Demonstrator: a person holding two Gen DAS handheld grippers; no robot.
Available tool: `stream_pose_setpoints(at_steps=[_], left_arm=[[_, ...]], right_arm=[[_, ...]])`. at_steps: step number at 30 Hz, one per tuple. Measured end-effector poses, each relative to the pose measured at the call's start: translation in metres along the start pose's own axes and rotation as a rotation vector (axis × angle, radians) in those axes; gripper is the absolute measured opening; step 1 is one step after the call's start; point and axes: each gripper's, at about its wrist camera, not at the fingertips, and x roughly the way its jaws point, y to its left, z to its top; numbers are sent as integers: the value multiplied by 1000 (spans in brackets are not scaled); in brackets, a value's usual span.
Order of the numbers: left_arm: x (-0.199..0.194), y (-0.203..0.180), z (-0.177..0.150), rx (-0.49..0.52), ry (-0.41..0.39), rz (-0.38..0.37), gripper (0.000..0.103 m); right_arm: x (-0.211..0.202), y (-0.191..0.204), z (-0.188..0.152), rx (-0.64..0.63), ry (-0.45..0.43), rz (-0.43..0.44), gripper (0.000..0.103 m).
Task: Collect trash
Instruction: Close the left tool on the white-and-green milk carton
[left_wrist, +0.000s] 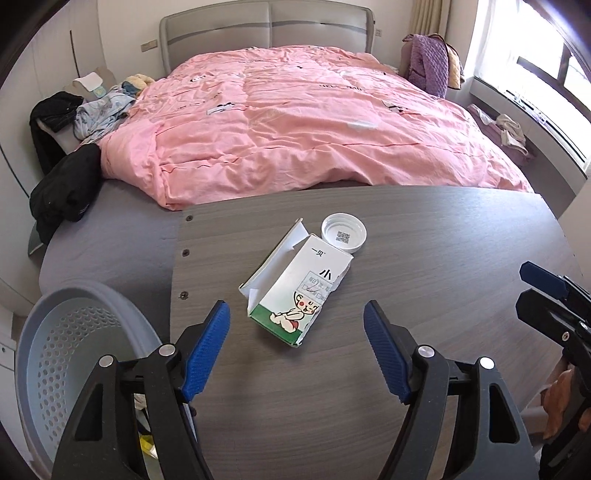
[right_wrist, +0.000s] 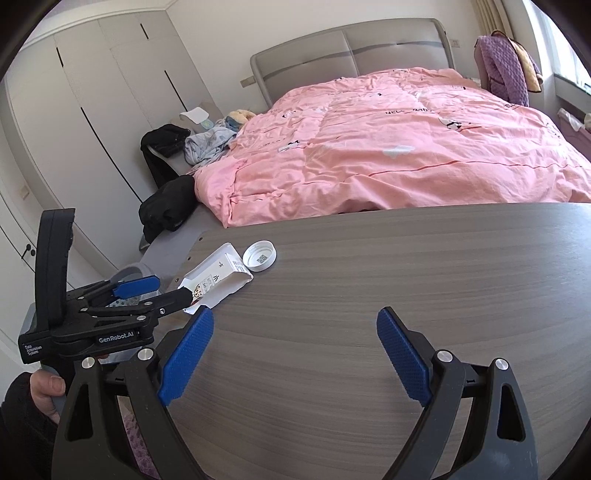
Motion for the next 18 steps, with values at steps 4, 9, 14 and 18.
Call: stream_pose_setpoints(at_steps=[4, 9, 14, 18], left_arm=[[12, 3, 7, 18, 19, -6, 74], [30, 6, 14, 31, 58, -33, 74], [43, 5, 16, 30, 90, -45, 74], [49, 5, 17, 24, 92, -33, 74]], right_arm=[[0, -4, -1, 8, 2, -1, 88], [0, -5, -1, 12, 4, 3, 88], [1, -5, -2, 14, 8, 4, 88], [2, -5, -2, 16, 11, 3, 88]])
